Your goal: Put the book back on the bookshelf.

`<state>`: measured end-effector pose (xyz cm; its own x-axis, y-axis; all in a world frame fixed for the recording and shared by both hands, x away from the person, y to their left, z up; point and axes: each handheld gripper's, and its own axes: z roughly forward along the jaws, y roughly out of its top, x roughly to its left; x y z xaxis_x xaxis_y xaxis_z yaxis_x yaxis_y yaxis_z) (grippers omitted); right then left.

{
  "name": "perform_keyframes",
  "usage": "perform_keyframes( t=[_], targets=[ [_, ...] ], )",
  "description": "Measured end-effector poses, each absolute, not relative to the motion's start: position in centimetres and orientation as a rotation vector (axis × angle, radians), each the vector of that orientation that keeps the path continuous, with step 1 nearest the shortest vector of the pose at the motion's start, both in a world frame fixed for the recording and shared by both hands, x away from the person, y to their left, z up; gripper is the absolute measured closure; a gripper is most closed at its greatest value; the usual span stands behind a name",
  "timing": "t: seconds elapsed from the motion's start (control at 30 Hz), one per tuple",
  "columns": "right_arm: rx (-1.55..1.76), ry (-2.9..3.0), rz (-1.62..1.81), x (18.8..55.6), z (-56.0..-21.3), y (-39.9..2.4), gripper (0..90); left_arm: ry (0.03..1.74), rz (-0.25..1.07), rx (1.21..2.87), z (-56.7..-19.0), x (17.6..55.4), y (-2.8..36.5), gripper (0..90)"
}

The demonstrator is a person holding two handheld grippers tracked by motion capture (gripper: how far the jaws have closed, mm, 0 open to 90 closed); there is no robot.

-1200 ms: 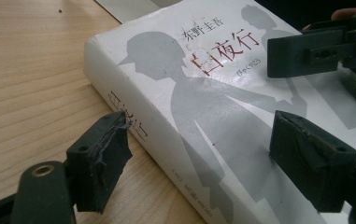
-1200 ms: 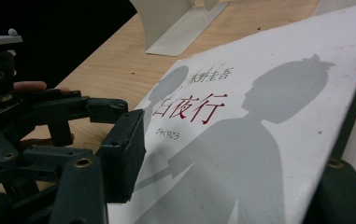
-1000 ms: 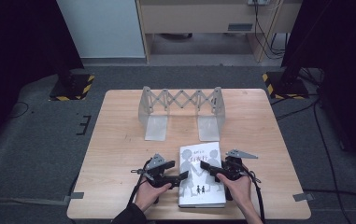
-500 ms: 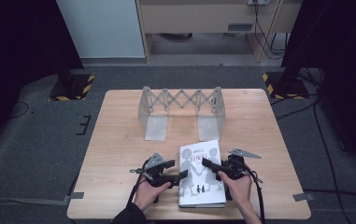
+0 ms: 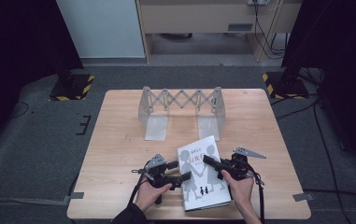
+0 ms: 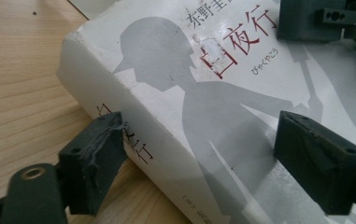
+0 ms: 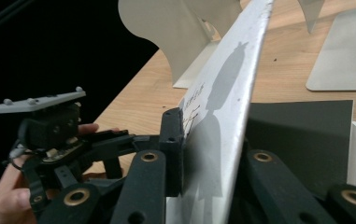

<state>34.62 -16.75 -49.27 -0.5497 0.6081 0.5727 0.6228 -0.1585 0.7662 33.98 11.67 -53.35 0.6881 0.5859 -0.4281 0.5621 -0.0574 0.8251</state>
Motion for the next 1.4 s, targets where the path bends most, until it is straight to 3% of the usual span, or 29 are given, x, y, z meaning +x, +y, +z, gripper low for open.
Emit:
perform_keyframes(
  t=[0.3, 1.17, 1.4],
  targets=[
    [-1.429, -2.002, -1.906, 34.3, -48.7, -17.2, 81.5, 0.903, 0.008, 1.692, -53.7, 34.2, 11.4, 0.3],
    [-1.322, -1.956, -1.955, 34.4, -48.4, -17.9, 82.6, 0.905, -0.183, 1.64, -54.5, 34.3, 10.8, 0.3],
    [-1.372, -2.019, -1.92, 35.0, -49.1, -17.8, 75.7, 0.968, -0.241, 1.671, -54.8, 34.9, 10.7, 0.8]
  ],
)
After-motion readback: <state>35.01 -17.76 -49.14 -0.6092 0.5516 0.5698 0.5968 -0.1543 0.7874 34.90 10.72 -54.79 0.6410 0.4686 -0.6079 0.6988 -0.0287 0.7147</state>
